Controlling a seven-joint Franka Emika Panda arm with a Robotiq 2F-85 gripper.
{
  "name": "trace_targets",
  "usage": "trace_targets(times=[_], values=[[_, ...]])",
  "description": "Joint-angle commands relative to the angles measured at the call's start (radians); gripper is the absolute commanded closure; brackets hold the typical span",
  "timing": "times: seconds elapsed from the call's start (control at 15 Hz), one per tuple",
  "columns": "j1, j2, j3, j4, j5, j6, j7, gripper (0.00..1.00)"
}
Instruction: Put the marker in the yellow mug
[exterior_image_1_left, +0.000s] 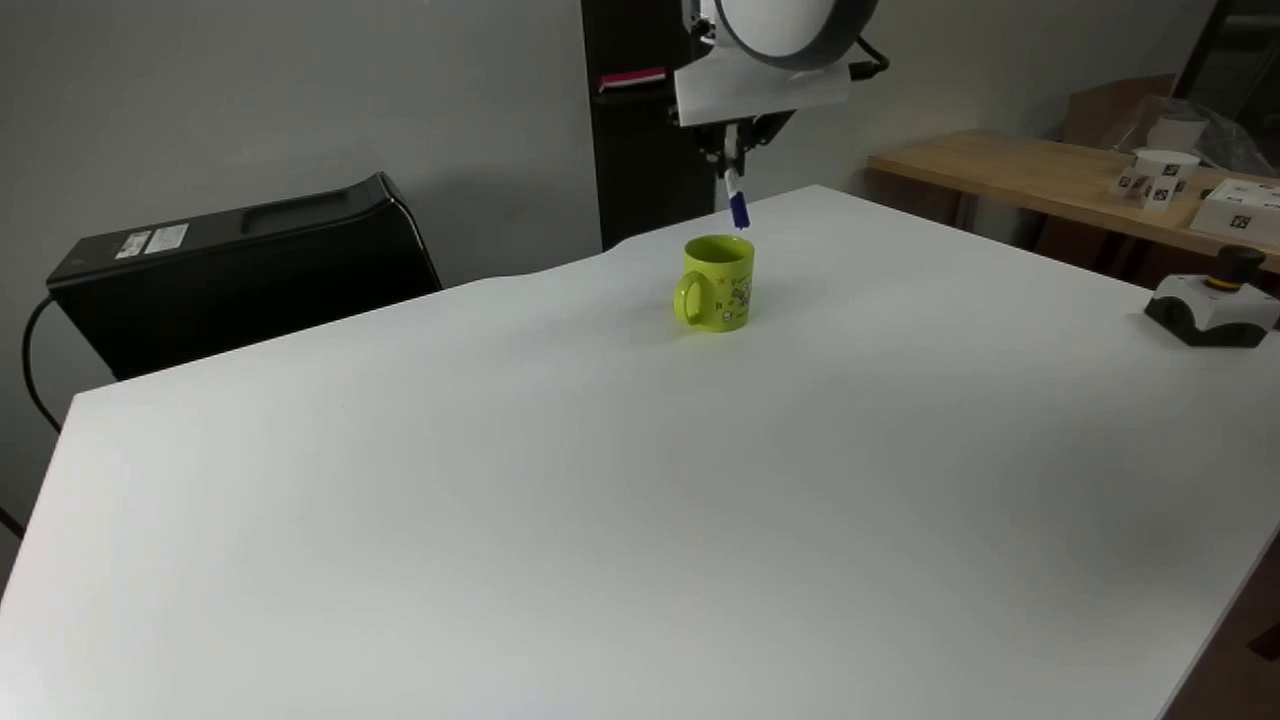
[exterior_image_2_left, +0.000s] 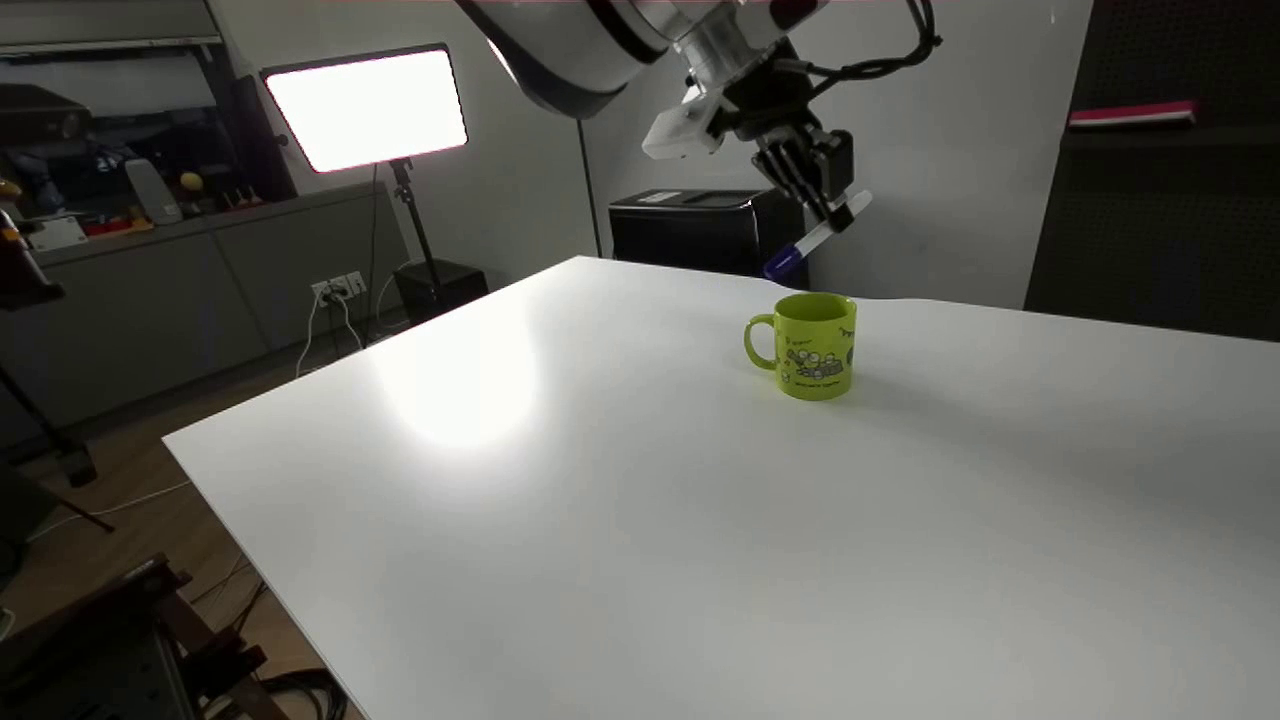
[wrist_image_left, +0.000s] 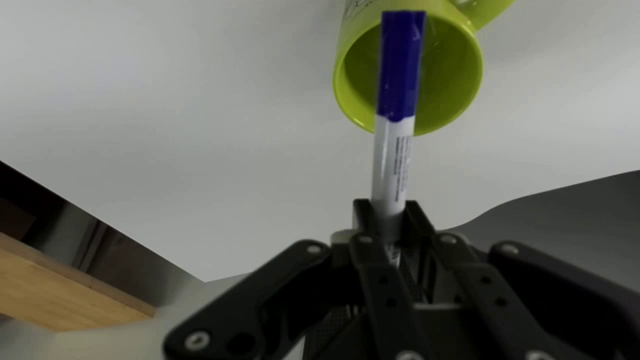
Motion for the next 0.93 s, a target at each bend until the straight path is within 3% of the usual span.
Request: trace_targets(times=[0.0, 0.27, 0.47, 0.87], values=[[0.064, 0.042, -0.093, 0.015, -0.091, 0.107, 0.145, 0.96], [0.151, 0.092, -0.213, -0.009, -0.109, 0.244, 0.265, 0.96], [0.209, 0.133, -0.281, -0.031, -0.044, 0.305, 0.291, 0.96], [0.282, 0.218, -0.354, -0.085, 0.142, 0.364, 0.248, 0.96]])
